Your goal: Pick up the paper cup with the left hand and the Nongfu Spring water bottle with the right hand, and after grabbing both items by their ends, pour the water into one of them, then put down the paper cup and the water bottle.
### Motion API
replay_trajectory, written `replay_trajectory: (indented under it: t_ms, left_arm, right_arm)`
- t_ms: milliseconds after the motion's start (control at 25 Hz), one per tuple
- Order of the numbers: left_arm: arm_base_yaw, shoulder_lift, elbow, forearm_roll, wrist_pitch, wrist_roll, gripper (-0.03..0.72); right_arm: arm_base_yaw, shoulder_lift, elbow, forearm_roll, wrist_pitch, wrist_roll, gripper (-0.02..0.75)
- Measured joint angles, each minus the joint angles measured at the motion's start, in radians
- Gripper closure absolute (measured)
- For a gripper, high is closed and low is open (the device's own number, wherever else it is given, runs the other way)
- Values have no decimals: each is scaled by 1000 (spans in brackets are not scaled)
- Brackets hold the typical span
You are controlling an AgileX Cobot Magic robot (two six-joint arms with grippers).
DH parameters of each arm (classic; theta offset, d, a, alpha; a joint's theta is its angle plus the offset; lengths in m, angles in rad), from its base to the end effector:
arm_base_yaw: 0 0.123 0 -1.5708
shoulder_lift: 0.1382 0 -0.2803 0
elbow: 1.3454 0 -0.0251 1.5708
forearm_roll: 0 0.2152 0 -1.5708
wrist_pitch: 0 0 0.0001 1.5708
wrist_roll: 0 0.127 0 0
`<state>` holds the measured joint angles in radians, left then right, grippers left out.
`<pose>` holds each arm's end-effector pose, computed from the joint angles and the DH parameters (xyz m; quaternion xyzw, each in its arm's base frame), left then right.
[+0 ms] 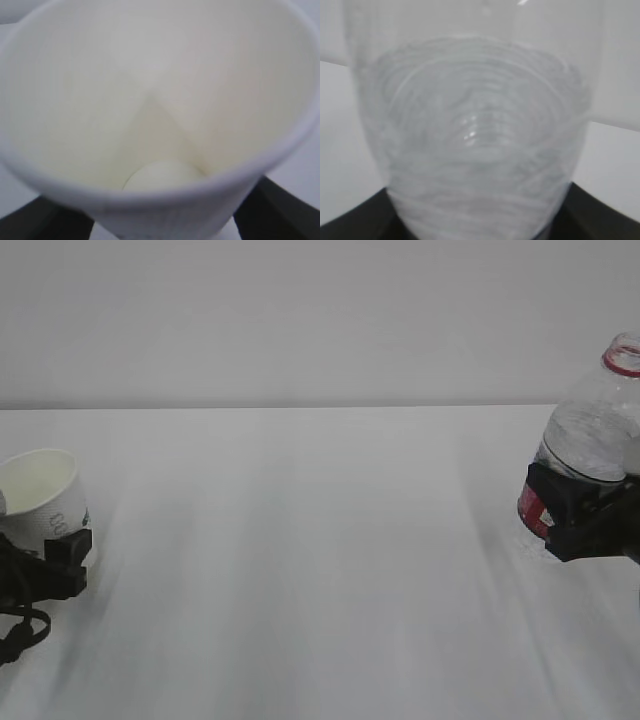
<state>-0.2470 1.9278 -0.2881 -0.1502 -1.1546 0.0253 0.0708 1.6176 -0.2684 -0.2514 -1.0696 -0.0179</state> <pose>0.2738 -0.0511 0.1056 0.0501 0.8315 -0.0209 0.5529 0.2596 0.0462 0.1757 -0.1502 0.7598 0.0632 0.6294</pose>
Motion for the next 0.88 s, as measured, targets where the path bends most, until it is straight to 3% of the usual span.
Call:
replay_trajectory:
  t_ms: [880]
  left_arm:
    - [0, -257, 172, 107, 0, -53, 118]
  right_arm:
    - [0, 0, 0, 0, 0, 0, 298]
